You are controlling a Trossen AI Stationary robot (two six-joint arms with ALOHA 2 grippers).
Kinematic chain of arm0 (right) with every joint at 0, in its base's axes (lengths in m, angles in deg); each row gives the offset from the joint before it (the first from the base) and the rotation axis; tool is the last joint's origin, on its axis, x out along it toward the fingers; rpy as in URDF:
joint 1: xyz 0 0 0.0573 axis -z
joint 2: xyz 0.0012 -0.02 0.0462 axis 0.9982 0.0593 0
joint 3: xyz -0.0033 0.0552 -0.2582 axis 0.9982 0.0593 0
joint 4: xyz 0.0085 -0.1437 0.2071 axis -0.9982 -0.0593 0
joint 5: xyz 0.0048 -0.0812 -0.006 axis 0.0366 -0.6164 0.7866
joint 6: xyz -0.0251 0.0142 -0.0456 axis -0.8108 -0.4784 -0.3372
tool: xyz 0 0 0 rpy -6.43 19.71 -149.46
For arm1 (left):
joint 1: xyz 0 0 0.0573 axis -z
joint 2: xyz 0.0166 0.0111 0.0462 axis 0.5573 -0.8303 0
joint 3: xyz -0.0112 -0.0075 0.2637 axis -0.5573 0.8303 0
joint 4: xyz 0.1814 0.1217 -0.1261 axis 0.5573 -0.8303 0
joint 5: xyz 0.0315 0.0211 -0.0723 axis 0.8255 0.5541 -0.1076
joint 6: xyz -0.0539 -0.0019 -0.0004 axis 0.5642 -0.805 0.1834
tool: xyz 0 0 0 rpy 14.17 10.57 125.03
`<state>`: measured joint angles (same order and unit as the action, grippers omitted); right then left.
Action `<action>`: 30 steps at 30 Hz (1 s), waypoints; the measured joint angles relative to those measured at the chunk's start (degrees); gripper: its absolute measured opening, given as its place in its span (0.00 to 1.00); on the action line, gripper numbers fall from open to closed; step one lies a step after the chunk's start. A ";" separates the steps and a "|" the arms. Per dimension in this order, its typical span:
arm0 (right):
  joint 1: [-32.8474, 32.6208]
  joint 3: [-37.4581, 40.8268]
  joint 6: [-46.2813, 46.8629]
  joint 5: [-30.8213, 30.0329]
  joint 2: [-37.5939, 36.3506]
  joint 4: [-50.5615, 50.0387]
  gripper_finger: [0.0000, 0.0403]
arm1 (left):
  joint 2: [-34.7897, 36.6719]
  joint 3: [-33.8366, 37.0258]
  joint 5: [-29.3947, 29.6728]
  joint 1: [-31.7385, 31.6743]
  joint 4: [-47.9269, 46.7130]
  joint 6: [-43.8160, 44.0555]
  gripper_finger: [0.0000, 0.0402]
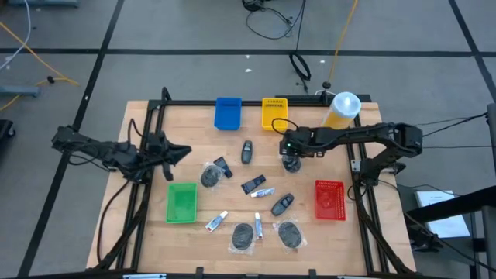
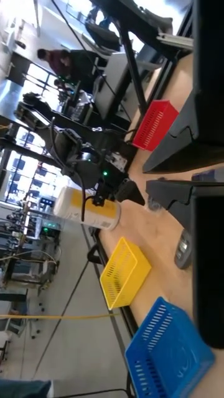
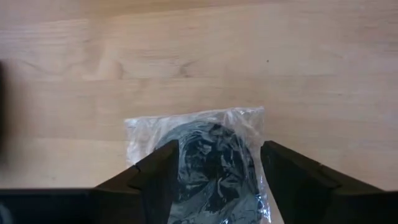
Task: Pick & Place Travel size toiletries
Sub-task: Put the black hairbrush into the red basket
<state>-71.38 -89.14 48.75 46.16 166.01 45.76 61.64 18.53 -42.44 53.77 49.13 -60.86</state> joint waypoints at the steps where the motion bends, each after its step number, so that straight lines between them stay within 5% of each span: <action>1: 0.10 0.00 -0.14 -0.18 -0.04 -0.08 0.56 | -0.28 0.00 0.00 0.00 0.00 0.08 0.06; 17: 2.49 11.21 7.06 0.04 -0.52 13.18 0.56 | -1.19 0.04 0.02 0.00 0.12 -0.22 0.06; 30: 2.83 12.04 6.04 4.54 -2.52 18.37 0.47 | -1.19 0.04 0.22 0.00 0.06 -0.61 0.06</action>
<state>-68.55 -77.10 54.79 50.70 163.50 64.13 60.45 18.58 -42.22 53.77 49.19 -61.47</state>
